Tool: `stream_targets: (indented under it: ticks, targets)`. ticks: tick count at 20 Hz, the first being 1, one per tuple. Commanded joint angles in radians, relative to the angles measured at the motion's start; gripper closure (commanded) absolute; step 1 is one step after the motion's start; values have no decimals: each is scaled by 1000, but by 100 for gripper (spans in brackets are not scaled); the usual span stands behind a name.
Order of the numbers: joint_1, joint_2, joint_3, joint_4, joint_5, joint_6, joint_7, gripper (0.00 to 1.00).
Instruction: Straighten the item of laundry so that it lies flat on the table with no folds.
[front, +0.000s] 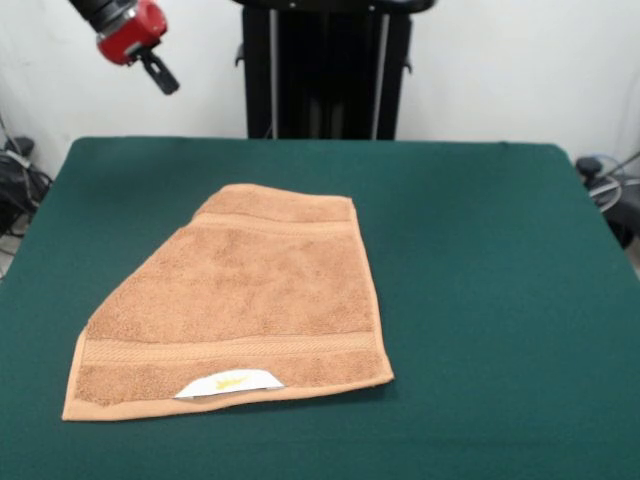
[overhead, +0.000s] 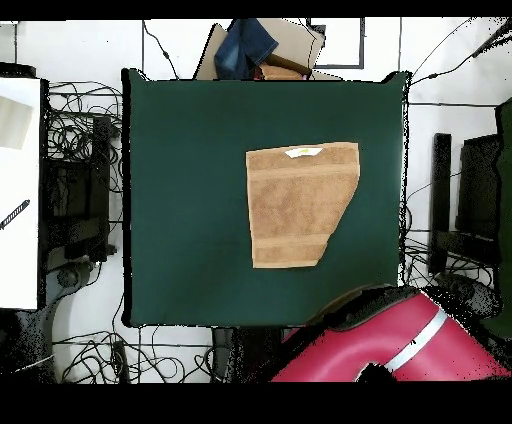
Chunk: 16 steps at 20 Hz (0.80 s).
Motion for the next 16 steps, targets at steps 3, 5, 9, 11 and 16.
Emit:
stream_targets:
  ticks: [3, 5, 9, 11, 16]
  targets:
    - [77, -43, 189, 75, 56, -22, -105, 100]
    - [81, -47, 196, 74, 49, -29, -96, 100]
    - [91, -42, 204, 61, 39, -16, -86, 100]
    - [88, -33, 212, 52, 40, 0, -91, 100]
    - [91, -23, 227, 44, 56, 35, -96, 100]
